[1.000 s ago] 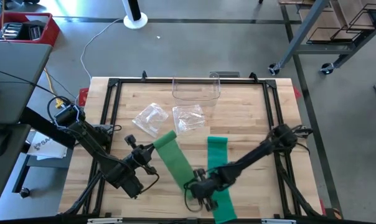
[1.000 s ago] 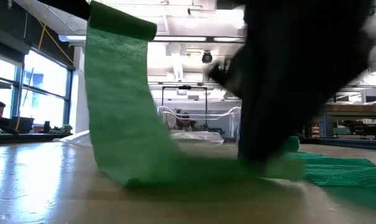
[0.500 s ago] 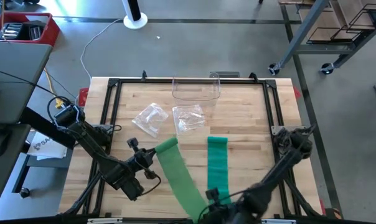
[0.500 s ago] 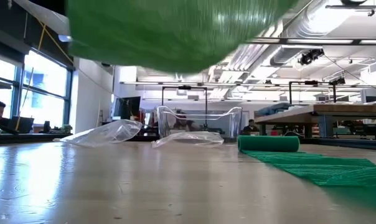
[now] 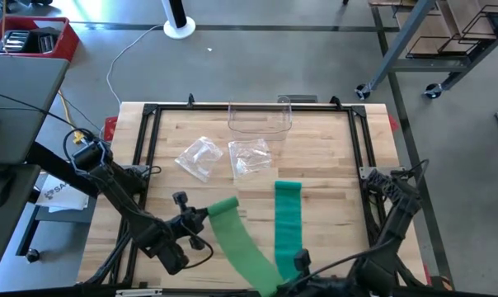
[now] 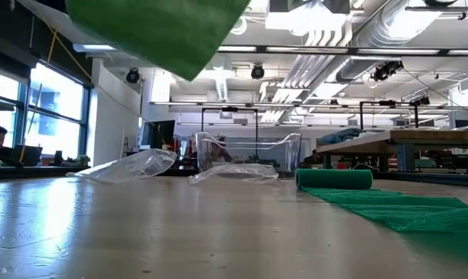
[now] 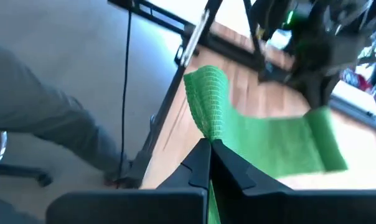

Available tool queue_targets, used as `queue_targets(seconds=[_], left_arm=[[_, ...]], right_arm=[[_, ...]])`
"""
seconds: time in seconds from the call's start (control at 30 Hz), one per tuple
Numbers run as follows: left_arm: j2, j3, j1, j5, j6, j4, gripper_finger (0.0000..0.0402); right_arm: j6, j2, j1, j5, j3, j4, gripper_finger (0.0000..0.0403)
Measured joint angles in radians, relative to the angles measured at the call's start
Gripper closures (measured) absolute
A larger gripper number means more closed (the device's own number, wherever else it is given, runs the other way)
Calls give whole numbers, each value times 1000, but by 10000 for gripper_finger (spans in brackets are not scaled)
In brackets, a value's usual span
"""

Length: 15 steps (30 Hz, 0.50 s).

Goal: Roll bandage
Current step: Roll the green bandage

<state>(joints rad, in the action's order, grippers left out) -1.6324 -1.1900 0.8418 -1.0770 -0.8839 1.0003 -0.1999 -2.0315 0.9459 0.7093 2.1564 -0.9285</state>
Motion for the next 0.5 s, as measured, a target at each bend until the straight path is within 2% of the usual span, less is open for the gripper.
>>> queue_targets(seconds=[0.2,0.33,0.5], left_arm=[[-15,21,-4,29,1,-5,401],[-15,84,-4,56,-72,-10,401],[-15,169,-3,102,-105,-117,401]], right_arm=[[78,0,47,81,78,6,403],[127,1,88,125,117,28,403],[194,1,125,190,148,73,403]])
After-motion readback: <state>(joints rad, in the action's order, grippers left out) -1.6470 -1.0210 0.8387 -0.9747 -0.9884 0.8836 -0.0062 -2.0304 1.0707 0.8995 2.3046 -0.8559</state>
